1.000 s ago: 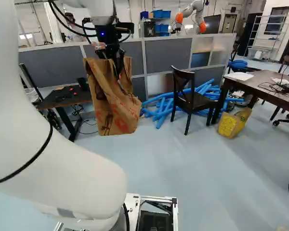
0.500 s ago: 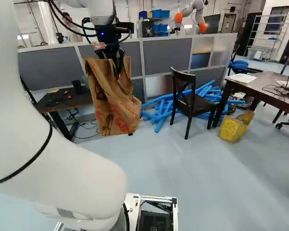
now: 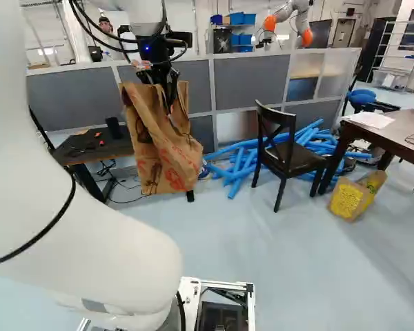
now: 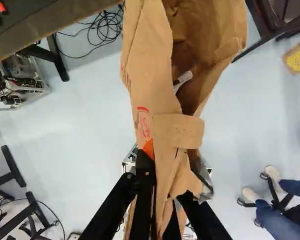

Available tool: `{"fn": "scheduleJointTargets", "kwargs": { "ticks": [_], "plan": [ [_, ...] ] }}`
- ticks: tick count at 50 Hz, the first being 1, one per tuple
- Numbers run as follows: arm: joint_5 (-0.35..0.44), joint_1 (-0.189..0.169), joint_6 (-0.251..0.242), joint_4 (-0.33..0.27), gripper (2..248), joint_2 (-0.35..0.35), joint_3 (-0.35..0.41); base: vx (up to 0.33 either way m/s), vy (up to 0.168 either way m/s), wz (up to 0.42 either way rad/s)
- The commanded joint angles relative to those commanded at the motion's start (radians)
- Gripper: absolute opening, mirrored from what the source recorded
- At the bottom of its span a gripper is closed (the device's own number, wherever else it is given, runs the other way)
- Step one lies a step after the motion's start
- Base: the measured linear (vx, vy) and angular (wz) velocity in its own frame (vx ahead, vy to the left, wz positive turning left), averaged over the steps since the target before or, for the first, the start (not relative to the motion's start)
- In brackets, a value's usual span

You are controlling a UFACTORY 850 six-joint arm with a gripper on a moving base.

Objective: Pick up the bag on the ground and place it on the table

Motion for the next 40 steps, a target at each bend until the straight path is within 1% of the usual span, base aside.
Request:
{"fn": "scheduleJointTargets", "kwargs": {
  "ticks": [40],
  "plan": [
    [0.000,0.000,0.000,0.000,21,0.000,0.000,0.228,0.051,0.200]
  ]
}}
